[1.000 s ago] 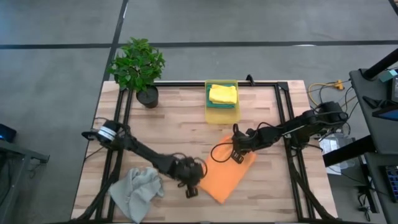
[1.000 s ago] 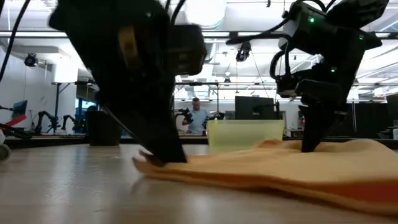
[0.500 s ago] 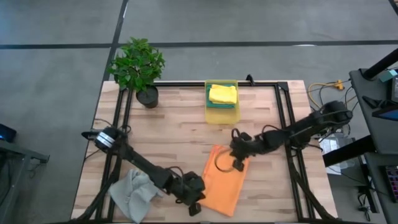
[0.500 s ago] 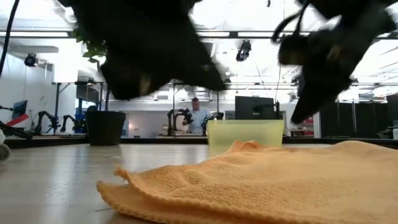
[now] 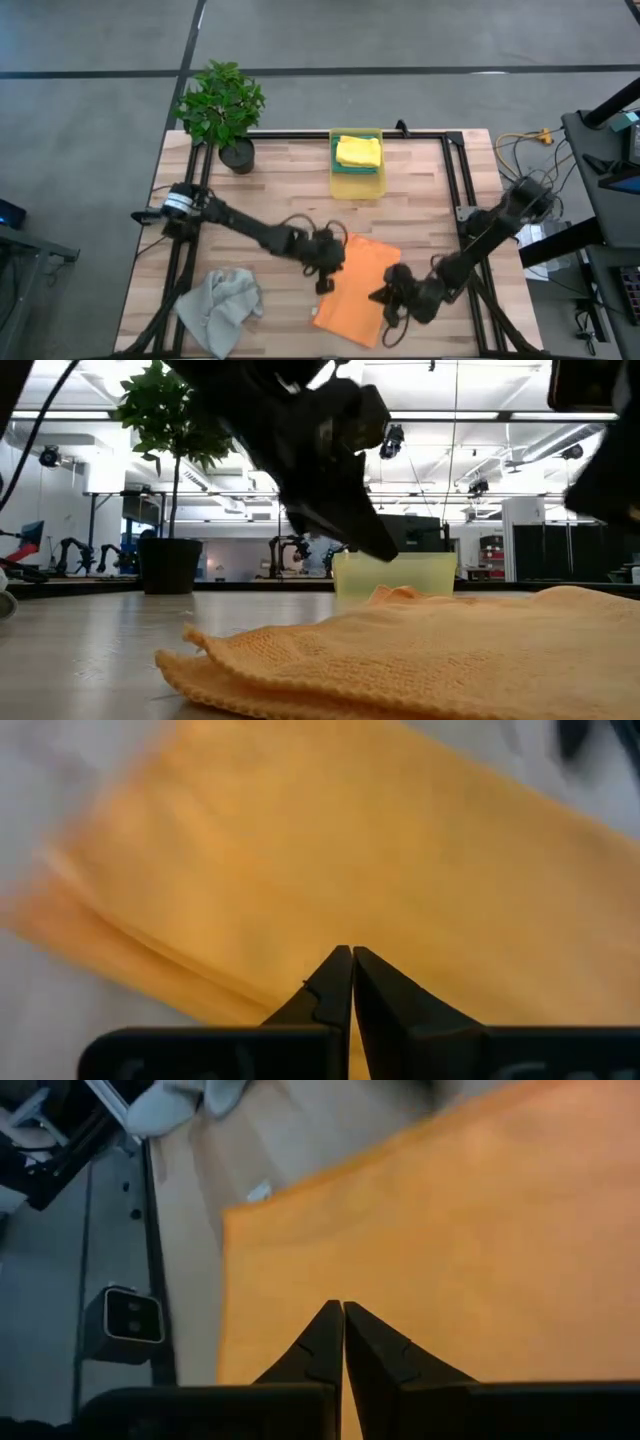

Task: Fold microfiber towels
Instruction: Fold the orange microfiber towel

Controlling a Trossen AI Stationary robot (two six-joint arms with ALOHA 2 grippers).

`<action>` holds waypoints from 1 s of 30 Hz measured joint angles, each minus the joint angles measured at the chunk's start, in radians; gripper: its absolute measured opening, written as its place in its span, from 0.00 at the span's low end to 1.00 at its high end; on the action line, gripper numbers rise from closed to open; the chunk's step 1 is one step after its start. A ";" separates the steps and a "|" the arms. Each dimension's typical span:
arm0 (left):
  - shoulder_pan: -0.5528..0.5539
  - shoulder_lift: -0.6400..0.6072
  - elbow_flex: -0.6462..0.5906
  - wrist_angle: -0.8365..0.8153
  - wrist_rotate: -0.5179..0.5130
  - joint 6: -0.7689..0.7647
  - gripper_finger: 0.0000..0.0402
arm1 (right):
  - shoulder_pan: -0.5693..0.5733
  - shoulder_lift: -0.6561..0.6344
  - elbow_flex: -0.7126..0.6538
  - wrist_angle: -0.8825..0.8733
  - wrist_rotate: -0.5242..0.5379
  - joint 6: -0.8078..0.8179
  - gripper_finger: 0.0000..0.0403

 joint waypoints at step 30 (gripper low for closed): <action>0.175 0.053 -0.001 -0.129 -0.107 0.357 0.00 | -0.061 0.248 0.462 -0.722 -0.169 0.253 0.02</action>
